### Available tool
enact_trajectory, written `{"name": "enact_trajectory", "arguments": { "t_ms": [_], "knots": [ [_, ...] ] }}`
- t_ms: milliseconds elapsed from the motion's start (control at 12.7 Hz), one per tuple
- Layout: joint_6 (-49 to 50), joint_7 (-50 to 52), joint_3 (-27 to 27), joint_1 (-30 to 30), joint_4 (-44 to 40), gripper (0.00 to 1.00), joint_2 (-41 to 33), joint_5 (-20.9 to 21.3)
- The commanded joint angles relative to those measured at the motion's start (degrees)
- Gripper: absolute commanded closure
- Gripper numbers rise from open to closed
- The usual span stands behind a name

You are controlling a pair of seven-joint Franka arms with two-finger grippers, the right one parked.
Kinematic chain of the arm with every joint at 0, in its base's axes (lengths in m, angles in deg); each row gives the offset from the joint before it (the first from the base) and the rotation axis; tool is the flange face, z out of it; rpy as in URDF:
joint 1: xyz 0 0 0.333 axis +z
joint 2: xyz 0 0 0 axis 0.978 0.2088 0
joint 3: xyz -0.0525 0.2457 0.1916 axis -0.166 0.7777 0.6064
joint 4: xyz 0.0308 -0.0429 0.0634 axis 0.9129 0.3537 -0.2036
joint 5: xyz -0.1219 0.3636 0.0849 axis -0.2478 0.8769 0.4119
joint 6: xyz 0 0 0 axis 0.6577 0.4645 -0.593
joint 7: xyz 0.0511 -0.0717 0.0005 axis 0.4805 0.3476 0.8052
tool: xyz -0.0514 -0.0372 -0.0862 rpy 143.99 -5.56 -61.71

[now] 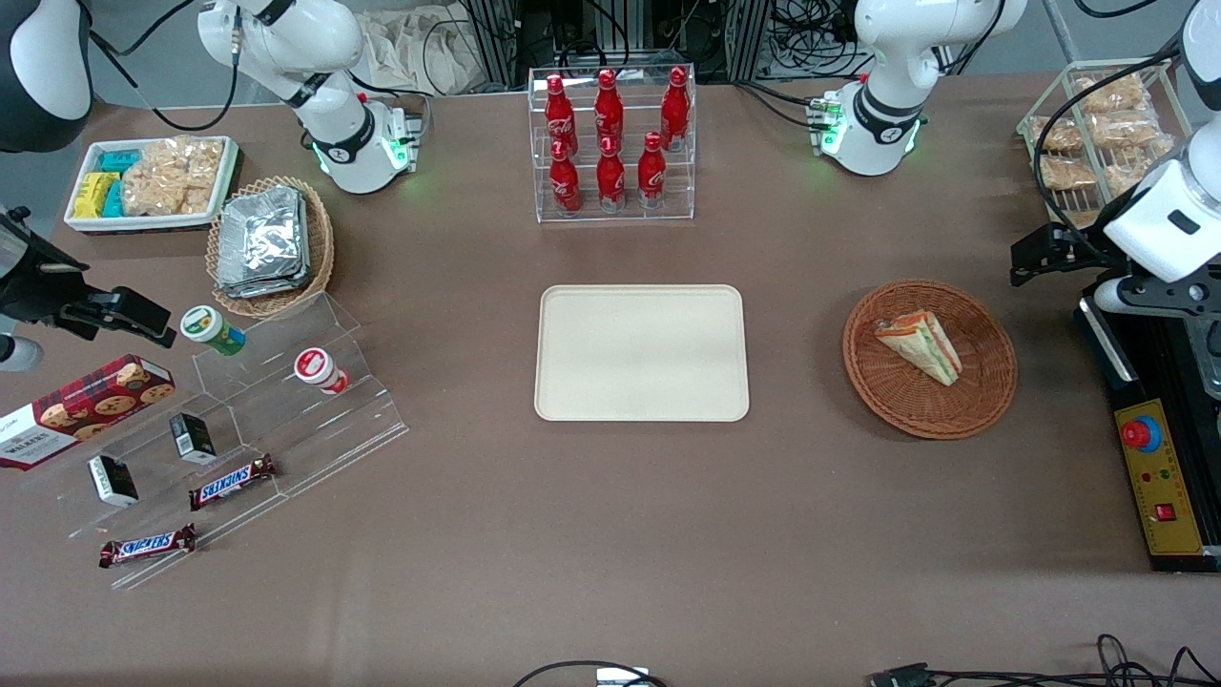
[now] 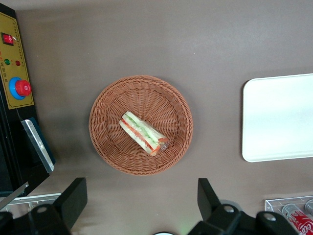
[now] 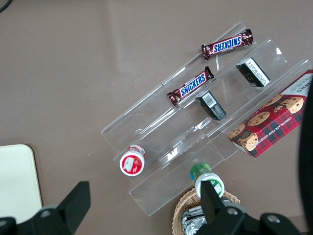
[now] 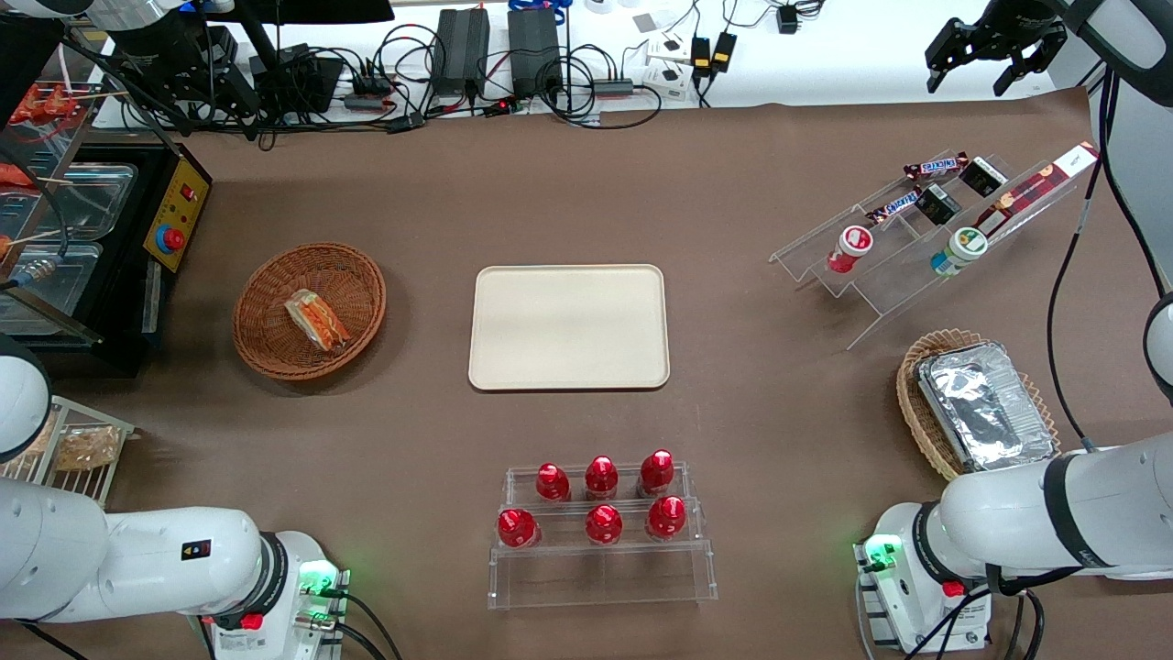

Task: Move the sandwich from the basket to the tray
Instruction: 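Move the left gripper over the wrapped sandwich in the wicker basket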

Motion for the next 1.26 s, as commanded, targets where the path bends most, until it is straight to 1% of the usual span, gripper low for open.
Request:
{"name": "enact_trajectory", "arguments": {
  "t_ms": [0, 237, 474, 632, 711, 947, 1184],
  "knots": [
    [1.5, 0.4, 0.5, -0.3, -2.5, 0.0, 1.2, -0.6],
    [1.8, 0.7, 0.7, -0.3, -3.8, 0.0, 2.2, -0.6],
    [0.7, 4.5, 0.7, 0.7, 0.1, 0.0, 1.6, 0.1],
    [-4.6, 6.3, 0.7, 2.9, 7.2, 0.0, -0.7, 0.2],
    [-9.3, 7.2, 0.7, 4.6, 12.7, 0.0, -3.0, 0.2],
    [-19.0, 13.6, 0.7, 4.9, 24.1, 0.0, -6.1, 0.3],
    [-27.0, 25.6, 0.1, 4.4, 32.9, 0.0, -7.9, 0.8]
  ]
}}
